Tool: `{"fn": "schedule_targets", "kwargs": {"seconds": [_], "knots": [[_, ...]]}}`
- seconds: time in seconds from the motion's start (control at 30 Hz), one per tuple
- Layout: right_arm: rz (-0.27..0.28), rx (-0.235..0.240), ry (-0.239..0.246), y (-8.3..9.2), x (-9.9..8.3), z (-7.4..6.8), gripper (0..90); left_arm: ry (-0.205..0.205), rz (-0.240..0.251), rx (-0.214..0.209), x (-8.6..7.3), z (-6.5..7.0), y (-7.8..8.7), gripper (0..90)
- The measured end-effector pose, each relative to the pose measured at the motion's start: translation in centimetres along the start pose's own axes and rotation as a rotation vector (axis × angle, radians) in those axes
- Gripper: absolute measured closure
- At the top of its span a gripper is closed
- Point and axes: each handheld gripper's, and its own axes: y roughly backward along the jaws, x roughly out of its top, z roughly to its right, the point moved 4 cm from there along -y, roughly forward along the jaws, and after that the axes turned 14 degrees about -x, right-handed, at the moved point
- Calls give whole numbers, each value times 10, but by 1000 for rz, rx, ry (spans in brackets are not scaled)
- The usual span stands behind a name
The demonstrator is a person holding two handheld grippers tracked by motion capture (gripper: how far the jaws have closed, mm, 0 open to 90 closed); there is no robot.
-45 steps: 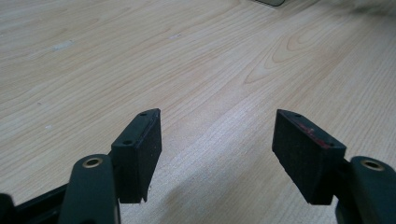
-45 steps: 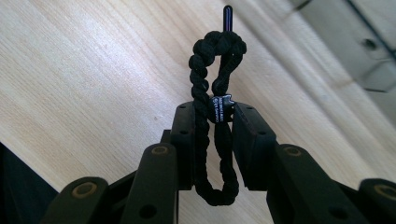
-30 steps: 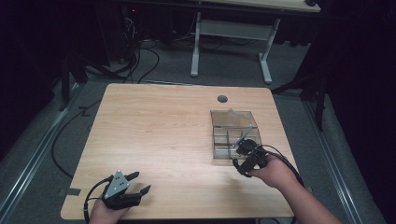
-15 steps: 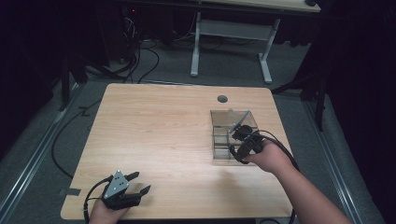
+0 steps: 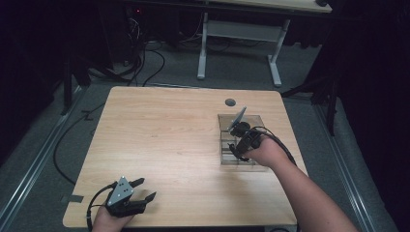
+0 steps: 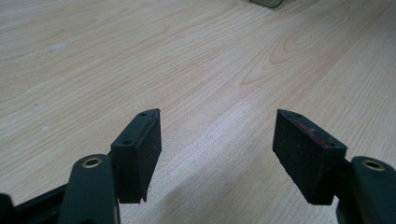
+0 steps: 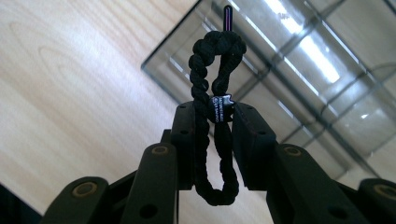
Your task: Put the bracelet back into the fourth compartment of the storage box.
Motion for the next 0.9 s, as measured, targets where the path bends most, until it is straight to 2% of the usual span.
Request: {"fn": "schedule_targets", "kwargs": {"seconds": [0.03,0.23,0.73,0.77,0.8,0.83,0.87,0.9], "knots": [[7,-5,15,-4,7,0,711,0,0,0,0,0,0,332],[-10,-6,20,-17,19,-1,712,1,1,-4,0,0,0,331],[-73,3,19,-44,30,-9,716,-1,5,-12,0,0,0,330],[-66,1,35,-47,31,-8,717,-1,4,-12,0,0,0,330],[-87,4,9,-48,31,-11,717,-1,4,-12,0,0,0,330],[-54,8,66,-54,33,-8,718,-2,3,-12,0,0,0,330],[-54,8,66,-54,33,-8,718,-2,3,-12,0,0,0,330],[-73,11,37,-54,32,-11,719,-3,3,-12,0,0,0,330]]}}
